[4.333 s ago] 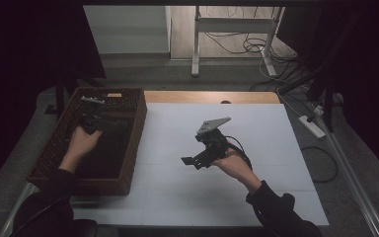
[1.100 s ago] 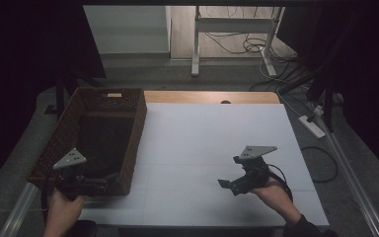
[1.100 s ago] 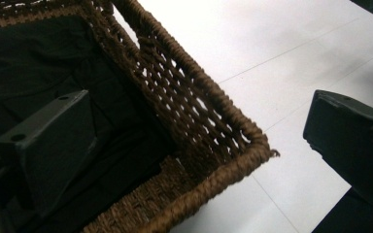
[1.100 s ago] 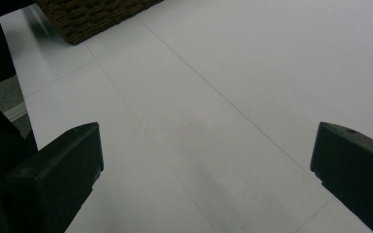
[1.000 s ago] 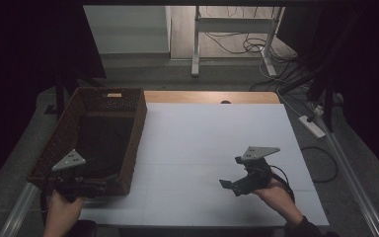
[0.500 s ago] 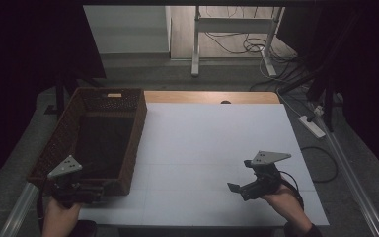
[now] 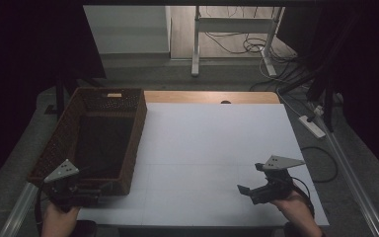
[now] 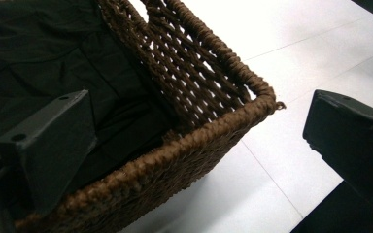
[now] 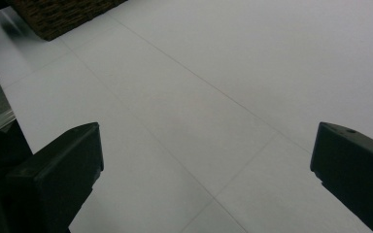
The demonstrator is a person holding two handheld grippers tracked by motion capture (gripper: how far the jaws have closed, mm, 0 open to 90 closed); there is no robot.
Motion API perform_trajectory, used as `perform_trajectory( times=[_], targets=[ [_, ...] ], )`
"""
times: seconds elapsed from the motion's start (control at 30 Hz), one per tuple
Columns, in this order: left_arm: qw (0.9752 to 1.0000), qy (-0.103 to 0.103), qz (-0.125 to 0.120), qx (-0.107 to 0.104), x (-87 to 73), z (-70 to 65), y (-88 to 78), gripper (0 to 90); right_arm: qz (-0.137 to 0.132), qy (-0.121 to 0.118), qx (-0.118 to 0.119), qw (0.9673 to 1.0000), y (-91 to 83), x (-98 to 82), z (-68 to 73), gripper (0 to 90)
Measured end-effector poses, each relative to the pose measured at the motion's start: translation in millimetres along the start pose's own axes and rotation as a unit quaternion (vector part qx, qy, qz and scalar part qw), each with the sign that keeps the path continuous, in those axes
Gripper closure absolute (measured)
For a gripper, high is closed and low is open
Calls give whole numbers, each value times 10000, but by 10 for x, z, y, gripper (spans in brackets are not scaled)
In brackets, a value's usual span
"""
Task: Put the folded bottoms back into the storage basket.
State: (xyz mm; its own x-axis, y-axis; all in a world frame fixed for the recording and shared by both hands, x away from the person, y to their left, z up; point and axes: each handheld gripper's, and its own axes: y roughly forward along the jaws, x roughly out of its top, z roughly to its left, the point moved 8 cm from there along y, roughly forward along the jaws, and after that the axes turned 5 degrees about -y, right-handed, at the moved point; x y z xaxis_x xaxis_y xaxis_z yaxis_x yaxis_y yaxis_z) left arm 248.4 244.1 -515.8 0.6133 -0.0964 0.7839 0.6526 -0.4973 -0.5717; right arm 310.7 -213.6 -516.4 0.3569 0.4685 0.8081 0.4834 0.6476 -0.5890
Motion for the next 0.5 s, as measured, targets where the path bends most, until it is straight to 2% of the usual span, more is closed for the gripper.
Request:
perform_trajectory(
  times=[0.13, 0.5],
  targets=[
    [10000, -64, -26, 24, -23, 26, -2, 0, 7, 85, -111, 9999, -66, -59, -43, 0],
    [9996, -234, -136, -110, -41, 53, -15, 0, -77, 321, -378, 9987, -254, -199, -114, 0]
  ],
)
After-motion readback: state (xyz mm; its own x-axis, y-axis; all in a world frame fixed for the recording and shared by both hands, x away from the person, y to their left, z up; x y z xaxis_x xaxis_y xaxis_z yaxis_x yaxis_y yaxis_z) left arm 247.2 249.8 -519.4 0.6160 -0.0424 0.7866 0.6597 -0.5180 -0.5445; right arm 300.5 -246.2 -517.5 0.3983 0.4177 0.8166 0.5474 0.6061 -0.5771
